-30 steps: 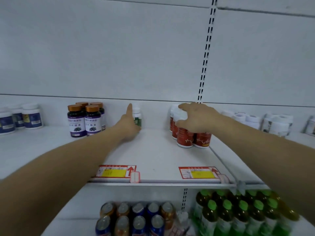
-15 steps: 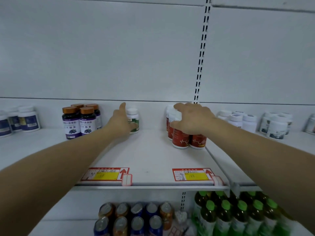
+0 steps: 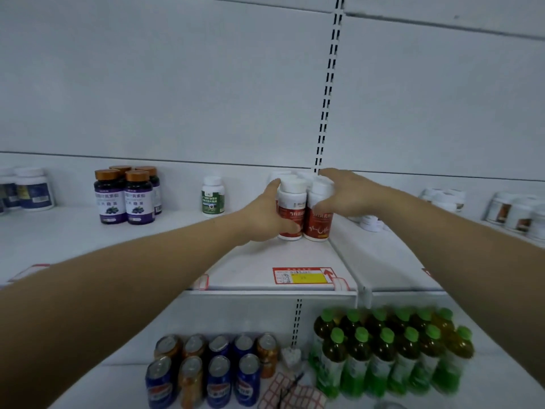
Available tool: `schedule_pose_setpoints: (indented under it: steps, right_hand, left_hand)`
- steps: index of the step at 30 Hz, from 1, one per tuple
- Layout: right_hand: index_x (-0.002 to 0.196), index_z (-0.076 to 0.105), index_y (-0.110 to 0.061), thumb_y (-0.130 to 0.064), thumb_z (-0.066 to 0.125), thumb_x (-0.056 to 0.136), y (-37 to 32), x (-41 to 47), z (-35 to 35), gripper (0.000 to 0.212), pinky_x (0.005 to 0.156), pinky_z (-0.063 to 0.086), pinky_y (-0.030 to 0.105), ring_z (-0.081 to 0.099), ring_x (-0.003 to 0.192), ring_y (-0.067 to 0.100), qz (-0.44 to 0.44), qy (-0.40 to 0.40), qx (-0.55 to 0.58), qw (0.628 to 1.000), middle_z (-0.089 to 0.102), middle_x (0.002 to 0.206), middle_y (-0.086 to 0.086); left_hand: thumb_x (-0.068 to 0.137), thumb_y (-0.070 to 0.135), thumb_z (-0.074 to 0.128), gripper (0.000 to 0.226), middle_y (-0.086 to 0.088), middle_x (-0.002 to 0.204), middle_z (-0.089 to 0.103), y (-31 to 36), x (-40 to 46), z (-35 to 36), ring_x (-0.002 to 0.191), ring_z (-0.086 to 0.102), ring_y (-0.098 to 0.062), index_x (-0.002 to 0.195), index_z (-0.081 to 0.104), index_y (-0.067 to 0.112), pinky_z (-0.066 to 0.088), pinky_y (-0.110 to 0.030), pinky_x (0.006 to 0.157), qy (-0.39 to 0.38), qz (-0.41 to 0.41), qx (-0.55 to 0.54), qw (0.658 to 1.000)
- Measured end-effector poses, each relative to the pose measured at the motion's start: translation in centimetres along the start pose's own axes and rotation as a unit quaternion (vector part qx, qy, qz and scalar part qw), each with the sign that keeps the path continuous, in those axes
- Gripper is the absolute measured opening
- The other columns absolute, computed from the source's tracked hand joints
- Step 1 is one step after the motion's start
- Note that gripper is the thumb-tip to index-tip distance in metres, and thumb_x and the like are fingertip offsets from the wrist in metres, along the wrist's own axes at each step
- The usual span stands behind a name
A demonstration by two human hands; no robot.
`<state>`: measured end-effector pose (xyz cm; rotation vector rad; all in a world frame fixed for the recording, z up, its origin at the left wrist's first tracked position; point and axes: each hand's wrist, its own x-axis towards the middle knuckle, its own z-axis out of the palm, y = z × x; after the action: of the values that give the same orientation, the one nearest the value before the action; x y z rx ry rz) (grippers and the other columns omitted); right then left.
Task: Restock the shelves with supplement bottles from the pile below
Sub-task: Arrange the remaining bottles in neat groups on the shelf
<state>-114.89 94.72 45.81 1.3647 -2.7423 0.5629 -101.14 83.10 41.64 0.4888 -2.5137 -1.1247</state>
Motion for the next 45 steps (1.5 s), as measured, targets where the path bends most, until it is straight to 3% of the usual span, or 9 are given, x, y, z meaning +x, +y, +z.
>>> schedule_pose_setpoints:
  steps: [4,9,11,17,21,26,31,39,45]
  right_hand:
    - [0.151,0.018,-0.021,-0.033,0.069,0.083,1.7,-0.4,0.7,0.086,0.099,0.037,0.033,0.042,0.129,0.027,-0.036,0.002,0.001,0.999,0.037,0.149,0.008]
    - [0.149,0.018,-0.019,-0.027,0.064,0.089,3.0,-0.5,1.4,0.076,0.090,0.039,0.032,0.048,0.120,0.028,-0.098,0.021,0.023,0.995,0.047,0.139,0.011]
    - [0.148,0.021,-0.017,-0.024,0.064,0.089,3.2,-0.4,1.6,0.074,0.088,0.038,0.031,0.048,0.119,0.027,-0.121,0.029,0.031,0.992,0.047,0.137,0.012]
    - [0.144,0.029,-0.016,-0.020,0.065,0.088,3.5,-0.1,1.8,0.066,0.090,0.038,0.032,0.047,0.118,0.027,-0.163,0.043,0.050,0.984,0.046,0.134,0.013]
    - [0.147,0.024,-0.018,-0.024,0.067,0.086,3.8,0.2,1.7,0.076,0.094,0.038,0.032,0.045,0.122,0.027,-0.161,0.034,0.052,0.985,0.042,0.139,0.012]
    - [0.151,0.014,-0.022,-0.034,0.072,0.081,4.3,0.7,1.4,0.092,0.089,0.037,0.029,0.044,0.126,0.027,-0.119,0.022,0.090,0.989,0.035,0.145,0.010]
    - [0.150,0.015,-0.022,-0.030,0.065,0.088,4.5,0.5,1.7,0.080,0.083,0.039,0.026,0.050,0.118,0.025,-0.117,-0.006,0.113,0.987,0.047,0.140,0.008]
    - [0.148,0.018,-0.020,-0.031,0.064,0.090,4.0,0.1,1.7,0.075,0.082,0.039,0.027,0.051,0.117,0.026,-0.126,0.002,0.103,0.987,0.048,0.138,0.010]
    - [0.149,0.015,-0.021,-0.028,0.063,0.090,4.1,0.1,2.0,0.077,0.081,0.039,0.028,0.052,0.114,0.026,-0.122,0.003,0.113,0.986,0.048,0.137,0.011]
  left_hand:
    - [0.082,0.004,0.068,0.102,0.004,0.126,0.045,0.7,0.7,1.9,0.103,0.044,-0.009,0.150,-0.006,0.025,0.037,-0.024,0.085,0.033,-0.024,-0.053,0.998]
    - [0.085,0.004,0.065,0.085,-0.004,0.140,0.046,0.8,1.3,2.8,0.104,0.048,-0.014,0.148,0.012,0.025,0.039,-0.028,0.086,0.097,-0.044,-0.041,0.994]
    - [0.086,0.005,0.064,0.078,-0.005,0.142,0.044,0.6,1.4,3.1,0.113,0.051,-0.020,0.147,0.018,0.022,0.040,-0.029,0.088,0.118,-0.058,-0.027,0.991]
    - [0.084,0.005,0.065,0.076,-0.007,0.139,0.045,0.5,1.7,3.5,0.117,0.052,-0.026,0.144,0.021,0.021,0.045,-0.040,0.097,0.154,-0.081,-0.004,0.985]
    - [0.083,0.003,0.066,0.082,-0.007,0.136,0.046,0.8,1.7,3.5,0.104,0.052,-0.020,0.145,0.017,0.023,0.047,-0.041,0.097,0.140,-0.090,-0.019,0.986]
    - [0.081,0.002,0.068,0.090,-0.005,0.140,0.045,1.0,2.2,3.3,0.115,0.049,-0.021,0.148,0.012,0.026,0.042,-0.041,0.099,0.125,-0.097,-0.044,0.986]
    - [0.081,0.004,0.068,0.079,-0.003,0.136,0.049,0.7,2.5,3.2,0.116,0.051,-0.022,0.143,0.025,0.025,0.043,-0.045,0.102,0.108,-0.094,-0.022,0.989]
    - [0.083,0.005,0.066,0.084,-0.004,0.126,0.049,0.5,2.6,2.7,0.108,0.051,-0.023,0.145,0.014,0.027,0.045,-0.047,0.100,0.094,-0.113,-0.017,0.989]
    - [0.082,0.005,0.068,0.077,-0.004,0.116,0.051,0.4,2.6,2.7,0.106,0.055,-0.025,0.141,0.022,0.023,0.047,-0.047,0.098,0.116,-0.122,-0.009,0.986]
